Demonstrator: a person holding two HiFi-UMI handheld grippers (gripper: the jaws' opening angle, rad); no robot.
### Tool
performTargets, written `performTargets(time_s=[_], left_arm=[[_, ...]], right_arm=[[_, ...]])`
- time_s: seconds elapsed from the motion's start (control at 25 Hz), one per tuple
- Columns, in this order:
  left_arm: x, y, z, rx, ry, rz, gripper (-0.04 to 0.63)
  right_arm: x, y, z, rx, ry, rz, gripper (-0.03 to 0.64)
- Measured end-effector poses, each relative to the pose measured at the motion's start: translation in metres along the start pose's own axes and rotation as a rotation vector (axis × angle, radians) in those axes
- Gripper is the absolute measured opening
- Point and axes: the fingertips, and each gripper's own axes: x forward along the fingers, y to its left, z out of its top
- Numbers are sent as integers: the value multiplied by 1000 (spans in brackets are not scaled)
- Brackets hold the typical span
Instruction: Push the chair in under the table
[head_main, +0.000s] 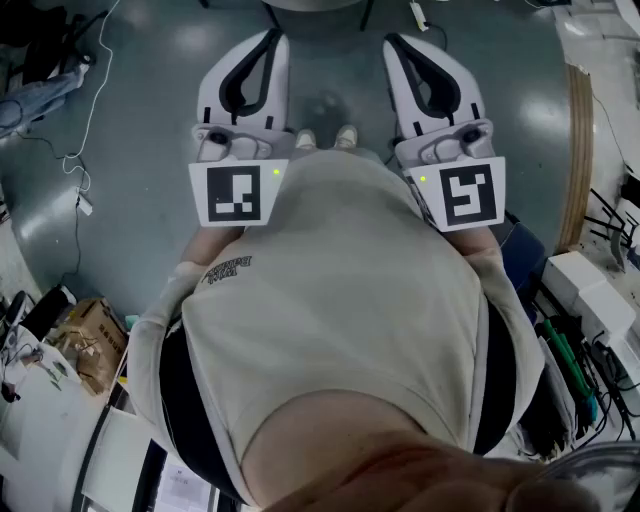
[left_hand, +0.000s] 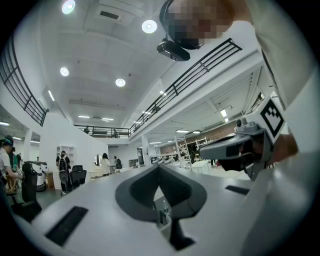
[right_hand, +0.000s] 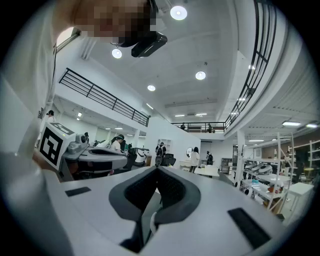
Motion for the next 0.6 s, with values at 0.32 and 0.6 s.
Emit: performTargets(time_s=[0.32, 0.6], left_arm=[[3, -7, -1, 1, 1, 2, 9], [7, -12, -5, -1, 13, -5, 9]], right_arm=[[-2, -5, -6, 5, 2, -2, 9], [-5, -9, -11, 6, 11, -7, 9]])
